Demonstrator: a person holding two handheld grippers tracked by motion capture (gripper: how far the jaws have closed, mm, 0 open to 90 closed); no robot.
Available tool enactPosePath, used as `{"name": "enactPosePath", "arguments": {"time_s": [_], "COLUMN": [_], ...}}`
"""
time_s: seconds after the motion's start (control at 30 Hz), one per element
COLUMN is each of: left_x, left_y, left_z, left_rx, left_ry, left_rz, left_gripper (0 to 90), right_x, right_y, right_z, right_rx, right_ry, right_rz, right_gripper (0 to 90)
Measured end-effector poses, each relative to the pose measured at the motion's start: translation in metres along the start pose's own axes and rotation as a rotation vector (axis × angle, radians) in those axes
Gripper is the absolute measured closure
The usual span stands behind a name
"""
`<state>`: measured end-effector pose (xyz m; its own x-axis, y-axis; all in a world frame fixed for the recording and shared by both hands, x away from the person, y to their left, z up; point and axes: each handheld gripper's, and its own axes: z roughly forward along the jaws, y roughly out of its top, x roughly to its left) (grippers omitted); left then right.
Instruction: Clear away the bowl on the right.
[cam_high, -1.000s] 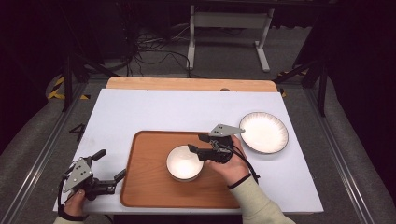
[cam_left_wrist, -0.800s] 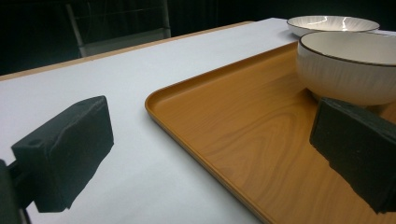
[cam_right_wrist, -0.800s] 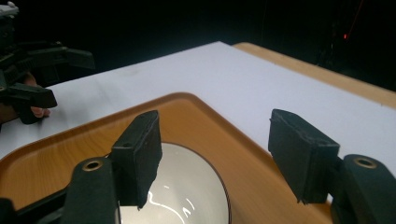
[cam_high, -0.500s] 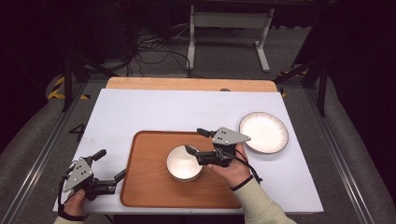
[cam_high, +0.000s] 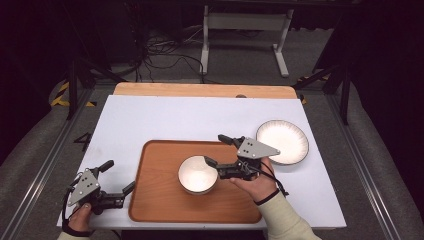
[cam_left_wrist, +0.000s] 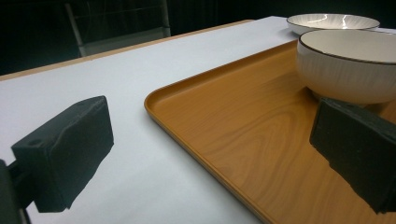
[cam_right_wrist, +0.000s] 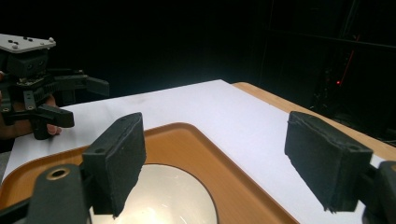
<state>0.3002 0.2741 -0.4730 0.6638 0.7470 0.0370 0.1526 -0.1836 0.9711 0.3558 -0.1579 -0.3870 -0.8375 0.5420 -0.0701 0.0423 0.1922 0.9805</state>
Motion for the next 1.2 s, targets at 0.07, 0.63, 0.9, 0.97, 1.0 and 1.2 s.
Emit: {"name": "enactPosePath", "arguments": {"time_s": [0.07, 0.63, 0.9, 0.97, 1.0, 1.2], "left_x": [0.000, 0.000, 0.000, 0.000, 0.000, 0.000], "left_y": [0.000, 0.000, 0.000, 0.000, 0.000, 0.000], "left_z": [0.000, 0.000, 0.000, 0.000, 0.000, 0.000], "left_rx": [0.000, 0.003, 0.006, 0.005, 0.005, 0.005], "left_ry": [0.000, -0.001, -0.001, -0.001, -0.001, -0.001], "left_rz": [0.003, 0.005, 0.006, 0.007, 0.006, 0.006], "left_gripper": [0.2, 0.2, 0.2, 0.2, 0.2, 0.2], "right_x": [-0.003, -0.025, -0.032, -0.034, -0.035, -0.040], "right_y": [0.000, -0.001, -0.003, -0.004, -0.004, -0.006], "right_z": [-0.005, -0.045, -0.064, -0.068, -0.071, -0.083], "right_rx": [-0.007, -0.027, -0.031, -0.034, -0.032, -0.042], "right_ry": [-0.006, -0.095, -0.130, -0.137, -0.143, -0.167], "right_rz": [0.000, 0.015, 0.026, 0.025, 0.028, 0.038], "right_gripper": [21.1, 21.2, 21.4, 21.6, 21.6, 21.6]}}
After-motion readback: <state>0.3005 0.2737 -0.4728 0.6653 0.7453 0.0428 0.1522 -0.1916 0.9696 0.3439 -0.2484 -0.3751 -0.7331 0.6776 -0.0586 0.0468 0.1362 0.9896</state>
